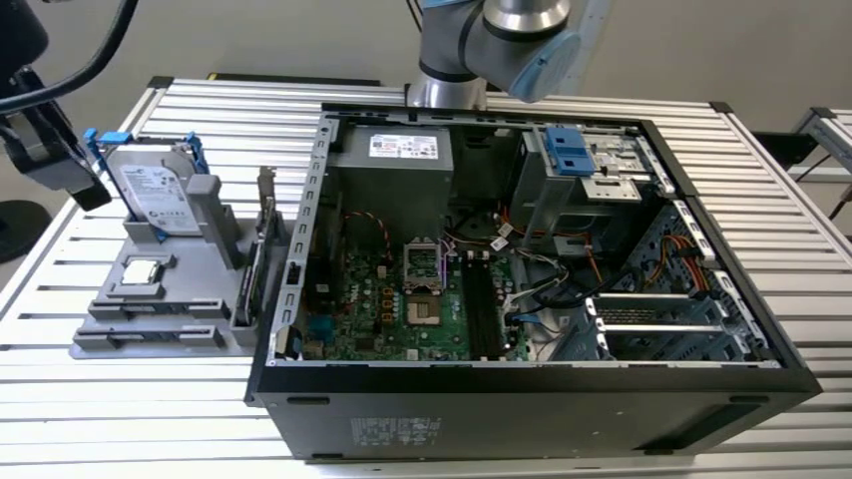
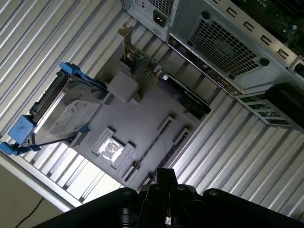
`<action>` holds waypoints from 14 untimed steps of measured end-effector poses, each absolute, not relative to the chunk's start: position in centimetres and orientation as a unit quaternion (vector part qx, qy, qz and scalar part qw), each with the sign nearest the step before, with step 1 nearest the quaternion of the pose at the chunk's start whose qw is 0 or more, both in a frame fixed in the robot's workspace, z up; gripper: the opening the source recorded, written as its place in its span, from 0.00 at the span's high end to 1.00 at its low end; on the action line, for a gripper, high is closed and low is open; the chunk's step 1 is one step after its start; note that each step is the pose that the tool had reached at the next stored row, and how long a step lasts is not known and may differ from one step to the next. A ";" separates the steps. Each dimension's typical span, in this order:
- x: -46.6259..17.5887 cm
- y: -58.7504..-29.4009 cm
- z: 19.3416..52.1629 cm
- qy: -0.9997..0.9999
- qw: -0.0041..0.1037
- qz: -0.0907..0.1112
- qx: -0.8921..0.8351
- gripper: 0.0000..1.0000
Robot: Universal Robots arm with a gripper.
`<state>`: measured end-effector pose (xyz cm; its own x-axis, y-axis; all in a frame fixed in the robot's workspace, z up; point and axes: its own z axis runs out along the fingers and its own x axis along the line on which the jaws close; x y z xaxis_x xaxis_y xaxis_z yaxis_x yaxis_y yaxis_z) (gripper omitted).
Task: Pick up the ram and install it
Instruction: 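Pick up the ram and move it above insertion slot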
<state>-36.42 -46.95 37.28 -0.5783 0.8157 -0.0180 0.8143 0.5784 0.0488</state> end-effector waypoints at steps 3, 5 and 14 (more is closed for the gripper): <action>-36.4 -46.9 37.3 0.878 0.020 0.017 0.479 1.00; -36.4 -47.0 37.3 0.870 0.020 0.017 0.492 1.00; -36.5 -47.0 37.2 0.834 0.021 0.015 0.550 1.00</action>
<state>-36.45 -46.95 37.19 -0.3932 0.9193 -0.0180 0.9180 0.3936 0.0488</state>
